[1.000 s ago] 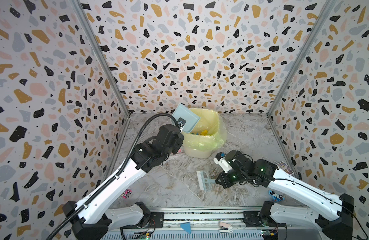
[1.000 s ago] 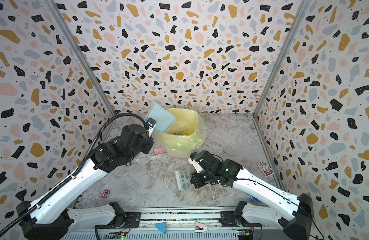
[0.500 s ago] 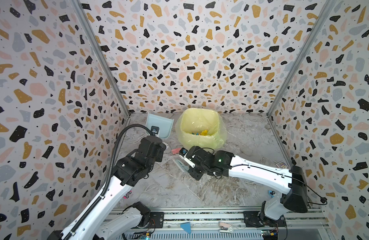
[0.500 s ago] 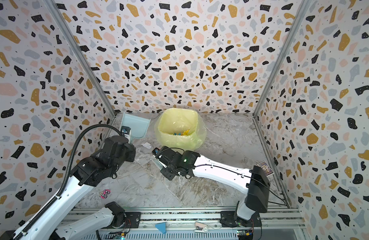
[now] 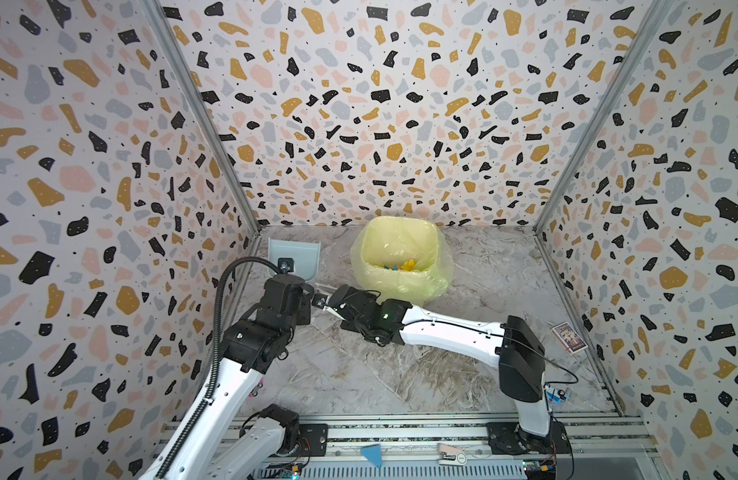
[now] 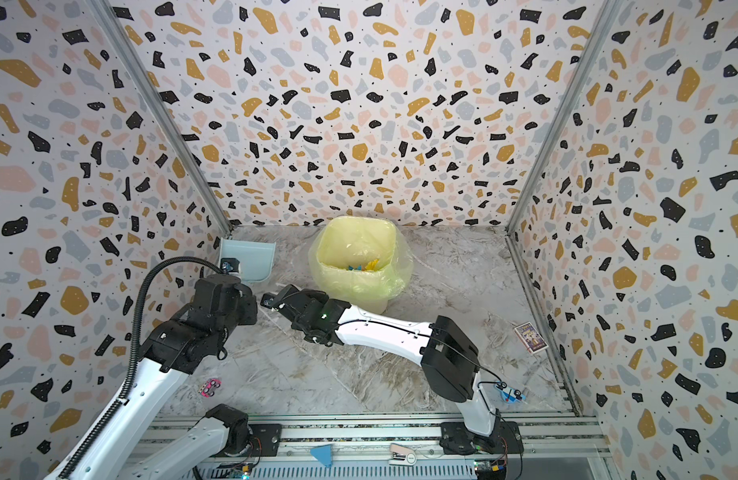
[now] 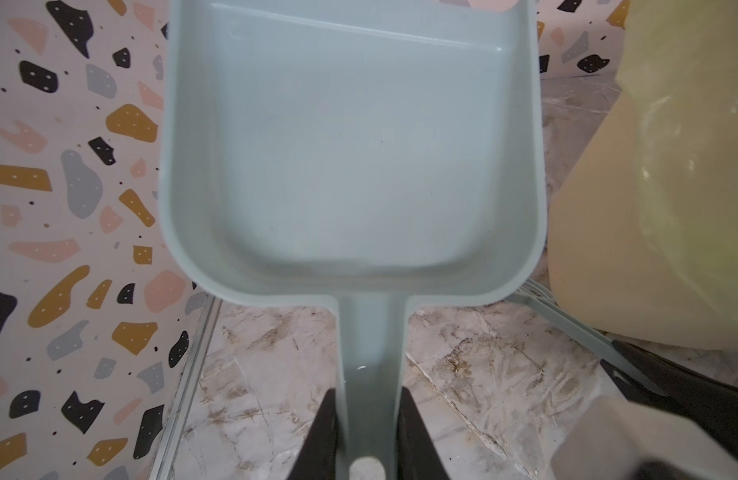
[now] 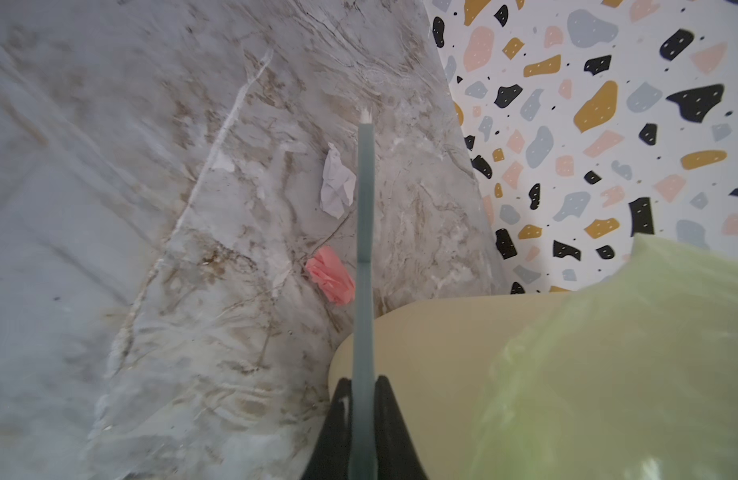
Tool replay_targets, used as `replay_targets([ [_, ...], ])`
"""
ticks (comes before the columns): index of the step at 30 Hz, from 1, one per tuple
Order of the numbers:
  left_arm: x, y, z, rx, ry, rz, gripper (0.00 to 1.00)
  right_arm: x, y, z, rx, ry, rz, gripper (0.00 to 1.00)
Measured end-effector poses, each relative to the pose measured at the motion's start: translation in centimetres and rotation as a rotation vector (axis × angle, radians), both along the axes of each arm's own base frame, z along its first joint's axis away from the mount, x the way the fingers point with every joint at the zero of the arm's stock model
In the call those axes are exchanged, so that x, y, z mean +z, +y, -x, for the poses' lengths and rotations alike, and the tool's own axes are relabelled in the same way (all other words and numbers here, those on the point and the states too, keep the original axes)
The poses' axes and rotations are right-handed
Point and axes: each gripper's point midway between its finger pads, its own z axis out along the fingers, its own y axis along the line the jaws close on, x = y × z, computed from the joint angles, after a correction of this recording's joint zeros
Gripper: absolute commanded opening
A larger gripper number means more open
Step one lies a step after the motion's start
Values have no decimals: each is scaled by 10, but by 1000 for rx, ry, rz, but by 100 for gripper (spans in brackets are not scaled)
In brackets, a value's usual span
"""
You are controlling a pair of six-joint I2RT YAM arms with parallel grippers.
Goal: Sweep away the paper scraps from the table
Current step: 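Lower the empty dustpan beside the bin while the right gripper brings the brush over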
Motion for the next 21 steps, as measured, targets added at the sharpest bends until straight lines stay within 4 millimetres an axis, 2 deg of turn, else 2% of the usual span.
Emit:
replay_targets([
  [4,2,13,-2,31,-8,22,0,-29,13,-17,35,-97,99,0],
  [8,-4,14,-1,20,-2,39,0,-50,28,-30,73,-164,168,0],
  [16,-10,7,-2,-13,8,66,0,-49,69,-61,122,-280,203,0],
  [19,-9,5,-2,-21,6,73,0,-56,76,-70,129,-287,226,0],
  [21,-9,4,-3,-25,4,78,0,-67,74,-72,136,-273,257,0],
])
